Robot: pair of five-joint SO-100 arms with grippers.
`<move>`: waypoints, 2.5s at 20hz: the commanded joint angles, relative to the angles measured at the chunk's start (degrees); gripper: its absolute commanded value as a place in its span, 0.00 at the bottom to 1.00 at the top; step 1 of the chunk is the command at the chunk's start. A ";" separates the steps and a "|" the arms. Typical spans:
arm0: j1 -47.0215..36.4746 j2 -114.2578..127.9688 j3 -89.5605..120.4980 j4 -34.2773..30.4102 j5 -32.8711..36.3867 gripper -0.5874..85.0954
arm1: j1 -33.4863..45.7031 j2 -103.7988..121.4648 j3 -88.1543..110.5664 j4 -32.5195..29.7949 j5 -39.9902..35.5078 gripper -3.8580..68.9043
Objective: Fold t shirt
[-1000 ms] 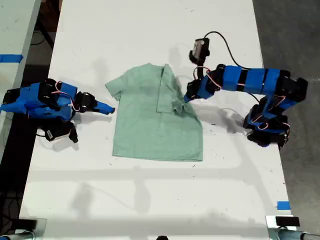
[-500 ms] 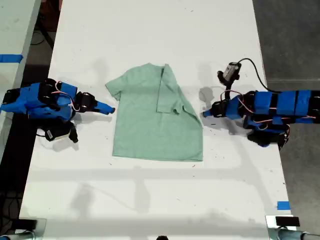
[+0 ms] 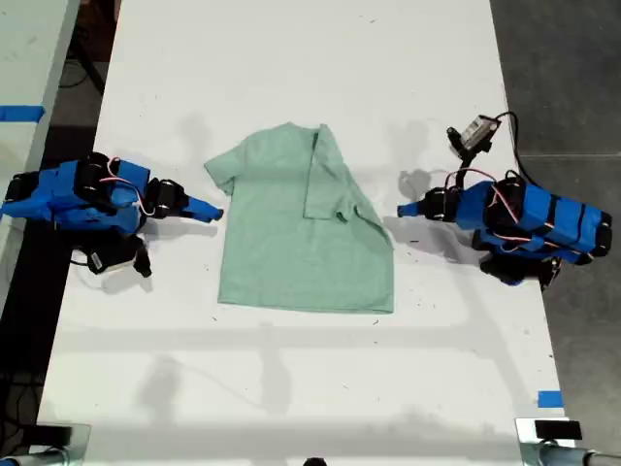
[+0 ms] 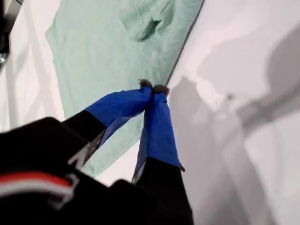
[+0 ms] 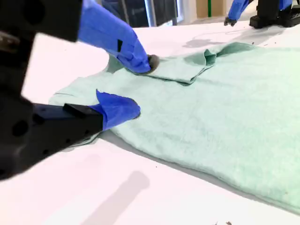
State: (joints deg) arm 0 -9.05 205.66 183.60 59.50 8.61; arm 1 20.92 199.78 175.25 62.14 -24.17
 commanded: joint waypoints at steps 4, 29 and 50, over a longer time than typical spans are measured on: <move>0.97 0.53 0.35 0.09 -0.88 0.14 | 0.70 1.14 3.25 0.35 1.32 0.06; 0.97 0.53 0.35 0.09 -0.88 0.14 | 0.79 1.14 3.25 0.88 2.20 0.06; 0.97 0.53 0.35 0.09 -0.88 0.14 | 0.88 1.14 3.25 1.23 2.81 0.06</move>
